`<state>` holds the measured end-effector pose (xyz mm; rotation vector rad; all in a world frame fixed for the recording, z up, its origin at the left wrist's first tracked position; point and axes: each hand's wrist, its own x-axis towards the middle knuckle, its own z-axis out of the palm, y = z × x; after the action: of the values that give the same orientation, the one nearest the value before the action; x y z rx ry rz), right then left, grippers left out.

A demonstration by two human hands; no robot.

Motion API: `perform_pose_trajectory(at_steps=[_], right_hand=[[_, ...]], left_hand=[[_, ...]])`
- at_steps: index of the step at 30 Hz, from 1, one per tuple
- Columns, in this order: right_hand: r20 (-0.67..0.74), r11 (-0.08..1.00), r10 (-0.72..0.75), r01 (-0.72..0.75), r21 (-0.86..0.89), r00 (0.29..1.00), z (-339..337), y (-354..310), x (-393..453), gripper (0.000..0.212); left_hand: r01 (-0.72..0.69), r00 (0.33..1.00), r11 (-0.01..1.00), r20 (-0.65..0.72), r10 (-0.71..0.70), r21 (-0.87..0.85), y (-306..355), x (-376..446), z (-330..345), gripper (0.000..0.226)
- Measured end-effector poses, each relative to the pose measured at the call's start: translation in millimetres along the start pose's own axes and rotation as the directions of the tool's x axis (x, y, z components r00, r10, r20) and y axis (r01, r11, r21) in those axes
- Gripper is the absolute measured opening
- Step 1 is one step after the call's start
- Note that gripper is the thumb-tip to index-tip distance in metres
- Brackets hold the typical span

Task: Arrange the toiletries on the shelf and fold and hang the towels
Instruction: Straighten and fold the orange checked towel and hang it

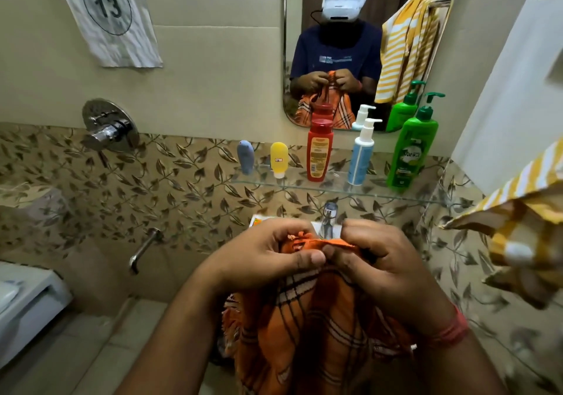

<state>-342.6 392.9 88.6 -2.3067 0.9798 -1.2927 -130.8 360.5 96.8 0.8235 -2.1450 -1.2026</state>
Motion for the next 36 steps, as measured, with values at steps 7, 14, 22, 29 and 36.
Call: perform_pose_trajectory(at_steps=[7, 14, 22, 29, 36], right_hand=[[0.055, 0.997, 0.067, -0.066, -0.030, 0.996, -5.7, 7.1, -18.8, 0.048], [0.317, 0.952, 0.249, -0.292, 0.094, 0.915, -9.9, 9.8, -25.7, 0.046], [0.434, 0.880, 0.422, -0.475, 0.015, 0.796, -16.3, 31.8, -36.7, 0.041], [0.342, 0.795, 0.606, -0.532, -0.291, 0.718, -22.9, 61.1, -40.1, 0.033], [0.178, 0.609, 0.781, -0.666, -0.431, 0.599, -25.1, 99.1, -50.0, 0.027]], left_hand=[[-0.013, 0.997, 1.000, -0.074, 0.013, -0.003, -4.1, -2.7, 5.1, 0.022], [-0.044, 0.975, 0.999, -0.219, 0.047, 0.021, 1.1, -1.0, 2.3, 0.023], [-0.063, 0.764, 0.996, -0.645, 0.008, -0.064, -6.3, -1.7, -15.9, 0.012], [-0.190, 0.305, 0.933, -0.922, -0.240, -0.306, -29.6, 6.1, -49.5, 0.019], [-0.394, -0.039, 0.856, -0.925, -0.378, -0.334, -38.8, 4.3, -90.9, 0.019]])
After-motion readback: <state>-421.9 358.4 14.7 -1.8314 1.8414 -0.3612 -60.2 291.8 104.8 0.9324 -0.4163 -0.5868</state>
